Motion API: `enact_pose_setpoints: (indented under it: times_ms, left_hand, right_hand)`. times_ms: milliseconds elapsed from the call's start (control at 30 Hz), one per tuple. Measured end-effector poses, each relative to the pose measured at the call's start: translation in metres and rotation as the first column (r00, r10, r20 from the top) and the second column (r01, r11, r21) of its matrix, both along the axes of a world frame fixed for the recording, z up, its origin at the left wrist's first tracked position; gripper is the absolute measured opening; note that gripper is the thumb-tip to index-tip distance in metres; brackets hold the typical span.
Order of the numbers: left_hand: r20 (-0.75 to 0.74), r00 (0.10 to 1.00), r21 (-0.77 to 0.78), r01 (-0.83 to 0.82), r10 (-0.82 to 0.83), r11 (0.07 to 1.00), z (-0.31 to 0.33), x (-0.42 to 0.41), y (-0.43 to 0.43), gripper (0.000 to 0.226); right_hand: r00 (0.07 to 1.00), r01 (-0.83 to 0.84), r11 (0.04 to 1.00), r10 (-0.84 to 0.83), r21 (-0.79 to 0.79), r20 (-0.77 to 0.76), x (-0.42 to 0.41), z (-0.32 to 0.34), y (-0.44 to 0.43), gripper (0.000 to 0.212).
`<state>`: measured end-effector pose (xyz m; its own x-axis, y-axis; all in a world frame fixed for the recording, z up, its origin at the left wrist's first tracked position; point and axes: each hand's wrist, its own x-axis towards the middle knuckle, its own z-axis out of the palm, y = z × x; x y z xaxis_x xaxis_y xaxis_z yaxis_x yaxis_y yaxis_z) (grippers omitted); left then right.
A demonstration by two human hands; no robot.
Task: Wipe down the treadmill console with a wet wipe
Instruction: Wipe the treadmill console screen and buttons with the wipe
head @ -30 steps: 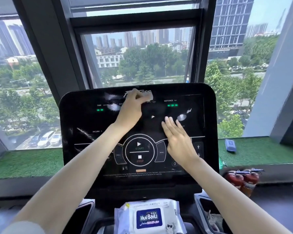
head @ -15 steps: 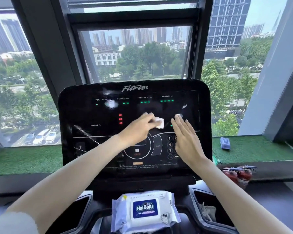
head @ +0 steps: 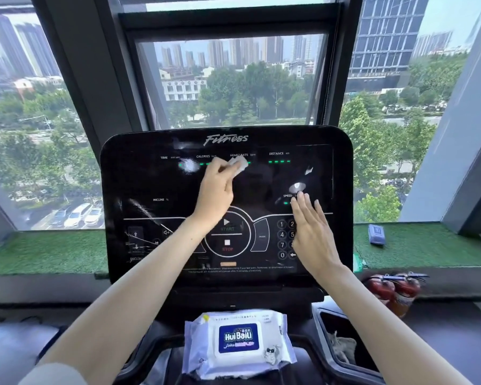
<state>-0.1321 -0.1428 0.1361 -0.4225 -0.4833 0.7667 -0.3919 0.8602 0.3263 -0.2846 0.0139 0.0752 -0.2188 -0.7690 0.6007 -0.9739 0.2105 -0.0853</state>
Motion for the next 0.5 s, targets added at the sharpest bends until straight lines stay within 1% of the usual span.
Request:
enact_pose_setpoints:
  times_ms: [33,67,100,133,167,200,267,300,333,367,400,433,467,500]
  left_hand:
    - [0.003,1.0,-0.035,-0.014,0.014,0.999,-0.005,-0.003,0.005,0.038]
    - [0.101,0.995,-0.095,0.034,-0.024,0.995,-0.012,-0.006,0.011,0.041]
    - [0.237,0.967,-0.143,0.125,-0.089,0.982,-0.019,-0.006,0.017,0.045]
    - [0.335,0.931,-0.153,0.209,-0.148,0.966,-0.02,-0.003,0.02,0.047]
    - [0.358,0.919,-0.143,0.231,-0.168,0.962,-0.016,0.0,0.015,0.046]
    - [0.299,0.941,-0.134,0.203,-0.156,0.97,-0.01,0.003,0.007,0.042]
    - [0.027,0.998,-0.065,0.057,-0.056,0.996,0.0,0.007,-0.006,0.038]
    - [-0.088,0.996,-0.018,-0.008,0.006,1.0,0.0,0.007,-0.008,0.038]
    - [-0.105,0.994,-0.018,-0.044,0.042,0.999,-0.003,0.007,-0.005,0.04]
    - [-0.032,0.999,-0.08,-0.037,0.034,0.996,-0.009,0.005,0.0,0.044]
    - [0.118,0.993,-0.177,0.041,-0.02,0.983,-0.018,0.006,0.006,0.047]
    - [0.273,0.959,-0.236,0.15,-0.083,0.96,-0.024,0.01,0.009,0.048]
    - [0.364,0.923,-0.238,0.223,-0.126,0.945,-0.023,0.015,0.008,0.047]
    - [0.374,0.918,-0.22,0.224,-0.13,0.949,-0.019,0.02,0.0,0.043]
  right_hand:
    - [1.0,0.006,1.0,-0.006,0.003,-0.01,0.0,0.0,0.0,0.071]
    - [1.0,0.01,1.0,-0.009,0.006,-0.028,0.0,0.0,-0.001,0.071]
    - [0.999,0.012,1.0,-0.012,0.013,-0.047,-0.001,-0.001,-0.001,0.072]
    - [0.998,0.014,1.0,-0.013,0.021,-0.062,-0.001,-0.001,-0.001,0.073]
    - [0.997,0.018,1.0,-0.016,0.026,-0.069,-0.002,-0.001,0.0,0.074]
    - [0.997,0.021,0.999,-0.019,0.026,-0.069,-0.002,-0.001,0.0,0.075]
    - [0.998,0.024,1.0,-0.023,0.018,-0.063,0.0,-0.002,-0.001,0.076]
    - [0.998,0.025,0.999,-0.023,0.02,-0.063,0.0,-0.002,-0.001,0.077]
    - [0.997,0.025,0.999,-0.023,0.025,-0.067,0.0,-0.002,-0.001,0.079]
    - [0.997,0.024,0.999,-0.021,0.031,-0.075,-0.001,-0.002,-0.001,0.08]
    - [0.996,0.02,0.999,-0.017,0.038,-0.084,-0.003,-0.002,-0.001,0.081]
    - [0.996,0.016,0.999,-0.012,0.043,-0.092,-0.004,-0.002,0.0,0.082]
    - [0.995,0.011,0.999,-0.007,0.045,-0.095,-0.004,-0.002,0.0,0.082]
    - [0.996,0.009,0.999,-0.005,0.043,-0.093,-0.004,-0.002,0.0,0.082]
